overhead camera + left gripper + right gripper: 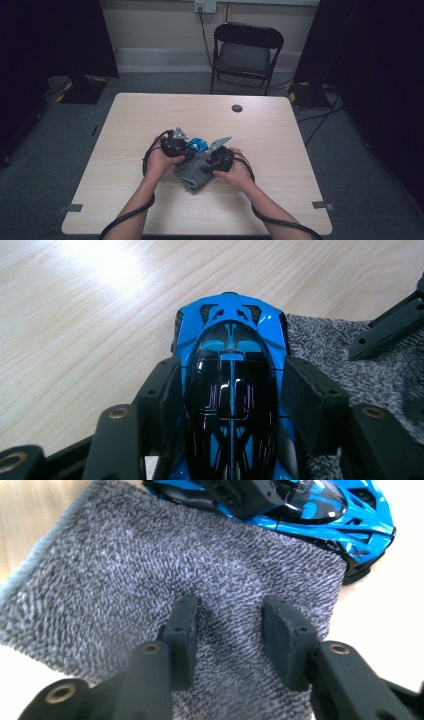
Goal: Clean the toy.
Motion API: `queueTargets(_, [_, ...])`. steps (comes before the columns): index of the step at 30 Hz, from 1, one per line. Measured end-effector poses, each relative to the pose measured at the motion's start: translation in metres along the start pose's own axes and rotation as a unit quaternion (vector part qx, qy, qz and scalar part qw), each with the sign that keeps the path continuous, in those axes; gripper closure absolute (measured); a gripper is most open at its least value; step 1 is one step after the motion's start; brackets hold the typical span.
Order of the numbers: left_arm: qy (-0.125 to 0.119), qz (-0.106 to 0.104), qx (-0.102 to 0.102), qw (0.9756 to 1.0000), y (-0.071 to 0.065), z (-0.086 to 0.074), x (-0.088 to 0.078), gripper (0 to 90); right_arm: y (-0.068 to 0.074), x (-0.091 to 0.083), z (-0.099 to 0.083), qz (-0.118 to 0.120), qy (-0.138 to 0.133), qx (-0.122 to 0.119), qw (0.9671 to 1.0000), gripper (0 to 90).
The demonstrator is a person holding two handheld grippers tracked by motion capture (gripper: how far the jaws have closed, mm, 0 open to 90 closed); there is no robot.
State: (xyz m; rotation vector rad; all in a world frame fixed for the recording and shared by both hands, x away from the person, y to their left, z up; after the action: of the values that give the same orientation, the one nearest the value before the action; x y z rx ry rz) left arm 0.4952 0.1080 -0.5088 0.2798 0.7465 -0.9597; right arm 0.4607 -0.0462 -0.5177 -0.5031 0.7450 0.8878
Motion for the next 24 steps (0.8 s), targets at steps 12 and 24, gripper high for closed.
queueTargets(12, [-0.002, 0.004, 0.0, 1.0, -0.001, -0.001, -0.001, 43.1, -0.007, 0.004, 0.004, -0.023, 0.015, 0.01, 0.9996, 83.3])
queueTargets(24, [-0.007, 0.002, -0.005, 1.0, -0.001, -0.004, -0.003, 43.3, -0.014, 0.002, 0.003, -0.047, 0.018, 0.023, 0.9985, 86.1])
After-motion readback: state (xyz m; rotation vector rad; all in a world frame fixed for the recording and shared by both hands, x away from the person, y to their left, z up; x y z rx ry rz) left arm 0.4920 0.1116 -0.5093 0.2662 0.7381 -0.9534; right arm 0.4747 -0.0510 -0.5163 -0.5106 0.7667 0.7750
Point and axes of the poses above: each handheld gripper's, and its own axes: x roughly forward along the jaws, z roughly out of its top, y roughly to its left, the point moved 5 cm from there along x, roughly forward along the jaws, and after that the axes turned 10 degrees about -z, right-handed, at the moved point
